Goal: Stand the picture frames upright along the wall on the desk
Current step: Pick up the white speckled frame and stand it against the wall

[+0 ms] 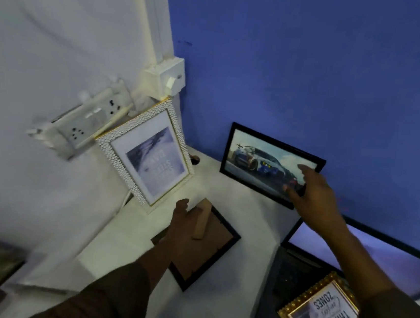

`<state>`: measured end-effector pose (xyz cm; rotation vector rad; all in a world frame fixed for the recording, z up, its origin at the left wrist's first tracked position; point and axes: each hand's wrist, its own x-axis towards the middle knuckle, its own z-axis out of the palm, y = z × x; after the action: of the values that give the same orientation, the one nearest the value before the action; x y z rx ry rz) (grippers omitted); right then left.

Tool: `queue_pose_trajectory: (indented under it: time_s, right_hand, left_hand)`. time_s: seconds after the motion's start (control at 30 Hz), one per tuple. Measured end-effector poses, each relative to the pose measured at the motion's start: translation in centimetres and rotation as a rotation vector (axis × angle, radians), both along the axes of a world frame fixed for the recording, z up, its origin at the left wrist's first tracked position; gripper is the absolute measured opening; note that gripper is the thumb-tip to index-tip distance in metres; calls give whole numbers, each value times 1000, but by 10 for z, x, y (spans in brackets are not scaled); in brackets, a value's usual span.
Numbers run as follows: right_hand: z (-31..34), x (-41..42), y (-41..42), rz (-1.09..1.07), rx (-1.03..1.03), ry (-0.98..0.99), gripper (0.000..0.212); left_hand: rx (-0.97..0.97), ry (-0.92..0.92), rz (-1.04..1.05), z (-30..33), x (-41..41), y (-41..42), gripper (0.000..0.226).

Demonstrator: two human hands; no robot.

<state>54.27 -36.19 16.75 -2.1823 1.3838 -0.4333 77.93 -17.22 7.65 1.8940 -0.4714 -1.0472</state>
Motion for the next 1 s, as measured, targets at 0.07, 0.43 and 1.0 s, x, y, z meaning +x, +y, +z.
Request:
queue_pose_trajectory:
  time_s: [0.07,0.43,1.0]
  right_hand:
    - [-5,6,22,107,25,14,70]
    - [-58,59,120,429,296,160,66]
    - [-170,95,192,-147,893,116,44]
  left_hand:
    - [29,-16,47,0,-8,29,71]
    - [83,104,278,-22,1,135,42]
    - [289,-138,-141,-91,99,86,67]
